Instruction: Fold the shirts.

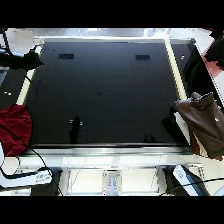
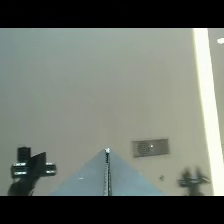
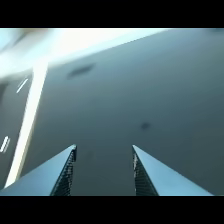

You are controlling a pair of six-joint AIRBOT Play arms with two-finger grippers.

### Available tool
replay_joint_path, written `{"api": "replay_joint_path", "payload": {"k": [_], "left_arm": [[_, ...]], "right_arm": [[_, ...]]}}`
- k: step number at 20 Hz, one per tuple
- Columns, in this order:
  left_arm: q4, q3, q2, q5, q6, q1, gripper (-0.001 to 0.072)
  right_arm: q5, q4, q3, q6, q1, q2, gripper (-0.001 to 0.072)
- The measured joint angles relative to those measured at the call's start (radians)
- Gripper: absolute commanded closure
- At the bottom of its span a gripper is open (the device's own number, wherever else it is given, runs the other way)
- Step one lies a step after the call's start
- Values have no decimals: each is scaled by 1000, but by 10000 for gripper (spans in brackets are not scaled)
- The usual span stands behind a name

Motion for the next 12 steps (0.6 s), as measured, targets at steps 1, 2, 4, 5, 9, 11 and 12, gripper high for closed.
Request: {"api": "replay_joint_path", "payload": {"k": [1, 2, 4, 5, 9, 11, 12], "left_arm": [[-6, 0, 0, -7, -11, -10, 694], [-13, 0, 0, -11, -19, -18, 694], [-40, 0, 0, -18, -72, -36, 693], [-62, 0, 0, -21, -107, -43, 693], [-130, 0, 0, -25, -188, -64, 694], [-147, 0, 0, -26, -200, -68, 694], [-151, 0, 0, -26, -206, -69, 694]], "right_arm": [[-10, -33, 2, -19, 90, -19, 303], [-15, -73, 4, -35, 180, -42, 303], [-23, -126, 6, -56, 319, -86, 303], [-25, -149, 7, -62, 376, -110, 303], [-31, -190, 8, -52, 513, -187, 303], [-26, -197, 8, -32, 545, -208, 302], [-23, -202, 8, -25, 555, -216, 303]]}}
